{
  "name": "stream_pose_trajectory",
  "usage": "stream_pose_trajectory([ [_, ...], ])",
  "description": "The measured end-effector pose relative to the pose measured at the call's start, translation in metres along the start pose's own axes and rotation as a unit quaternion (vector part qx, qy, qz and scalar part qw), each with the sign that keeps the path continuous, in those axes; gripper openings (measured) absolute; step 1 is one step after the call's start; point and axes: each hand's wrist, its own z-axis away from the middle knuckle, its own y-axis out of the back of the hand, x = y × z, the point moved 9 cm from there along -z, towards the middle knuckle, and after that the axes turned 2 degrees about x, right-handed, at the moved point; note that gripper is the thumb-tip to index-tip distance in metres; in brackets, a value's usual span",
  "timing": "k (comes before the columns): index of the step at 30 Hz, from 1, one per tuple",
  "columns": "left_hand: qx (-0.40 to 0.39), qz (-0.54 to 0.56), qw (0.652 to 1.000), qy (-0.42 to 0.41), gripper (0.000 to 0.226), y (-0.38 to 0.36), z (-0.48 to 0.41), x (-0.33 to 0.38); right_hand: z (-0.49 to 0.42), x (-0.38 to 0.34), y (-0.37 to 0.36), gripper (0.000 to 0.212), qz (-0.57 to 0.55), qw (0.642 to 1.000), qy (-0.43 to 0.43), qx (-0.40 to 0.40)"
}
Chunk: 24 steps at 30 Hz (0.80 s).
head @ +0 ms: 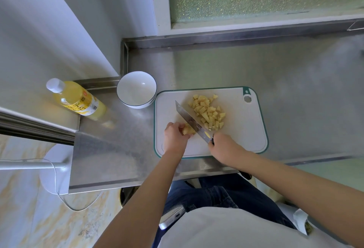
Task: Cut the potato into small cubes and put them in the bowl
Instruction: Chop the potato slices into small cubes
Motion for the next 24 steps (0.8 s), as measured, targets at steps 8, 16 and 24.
stream_pose_trajectory([
  [8, -0.001, 0.010, 1.000, 0.002, 0.041, 0.001, 0.000, -0.001, -0.003, 0.003, -0.007, 0.028, -0.009, 1.000, 0.017, 0.024],
  [16, 0.000, 0.022, 1.000, -0.005, 0.042, 0.001, 0.002, 0.000, -0.004, 0.006, -0.008, 0.031, -0.021, 0.999, 0.020, 0.029],
  [24, 0.014, 0.048, 0.999, -0.014, 0.055, 0.003, 0.013, 0.002, -0.004, 0.005, 0.007, 0.038, -0.036, 0.999, 0.022, 0.032],
])
